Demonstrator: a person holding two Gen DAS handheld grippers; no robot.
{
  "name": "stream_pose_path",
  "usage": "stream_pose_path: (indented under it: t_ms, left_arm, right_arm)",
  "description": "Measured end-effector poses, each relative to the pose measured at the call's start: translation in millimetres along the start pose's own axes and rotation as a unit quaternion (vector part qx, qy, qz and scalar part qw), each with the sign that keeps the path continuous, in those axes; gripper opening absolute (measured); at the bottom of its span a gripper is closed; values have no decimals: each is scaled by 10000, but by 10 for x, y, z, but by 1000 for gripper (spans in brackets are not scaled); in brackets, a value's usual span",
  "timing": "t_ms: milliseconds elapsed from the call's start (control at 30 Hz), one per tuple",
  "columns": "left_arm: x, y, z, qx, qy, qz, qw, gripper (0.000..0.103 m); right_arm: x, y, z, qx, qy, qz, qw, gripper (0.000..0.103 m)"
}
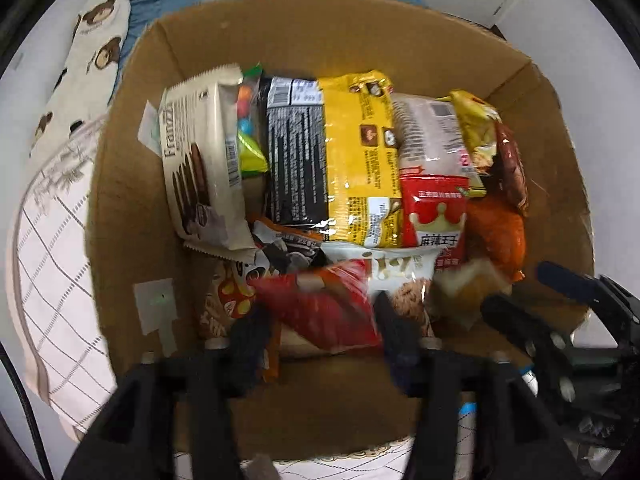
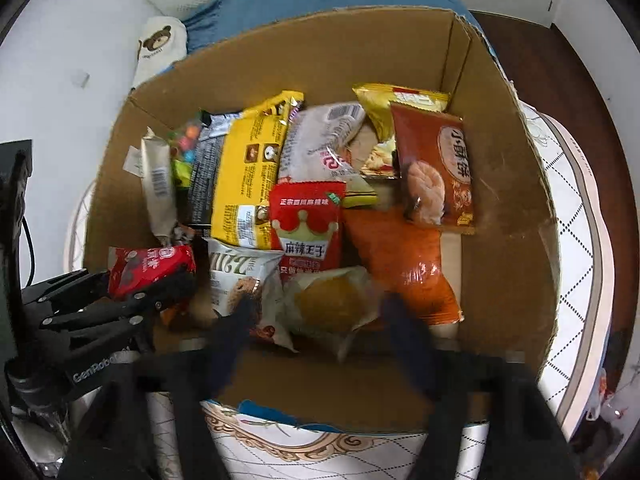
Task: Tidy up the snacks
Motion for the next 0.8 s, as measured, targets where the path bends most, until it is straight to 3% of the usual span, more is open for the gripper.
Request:
stream_pose_path:
  t_ms: [67,267,500,800]
  left_arm:
    - [49,41,14,-104,25,-13,9999,83]
    - [82,113,24,-140,-132,143,9997,83]
    - [-9,214,33,-190,-349,165,9991,83]
    - [-332,176,-108,-127,-825,74,9965,83]
  right_arm:
    - [7,-13,-15,-55,84,-188,9998,90]
    - [19,-95,-38,-95,212,-699,9973,93]
    - [3,-139,-22,-23,205,-841,9962,94]
    - [-286,-33,-76,-145,-210,-1112,9935,94]
Point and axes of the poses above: each gripper's, at about its wrist camera, not at the fingertips, and x roughly the way its jaws point, y to its left, z to its top, the point moved 2 cm from there along x, roughly the way its jaws point, and after that the axes turned 14 degrees about -x, right-handed, at the moved point
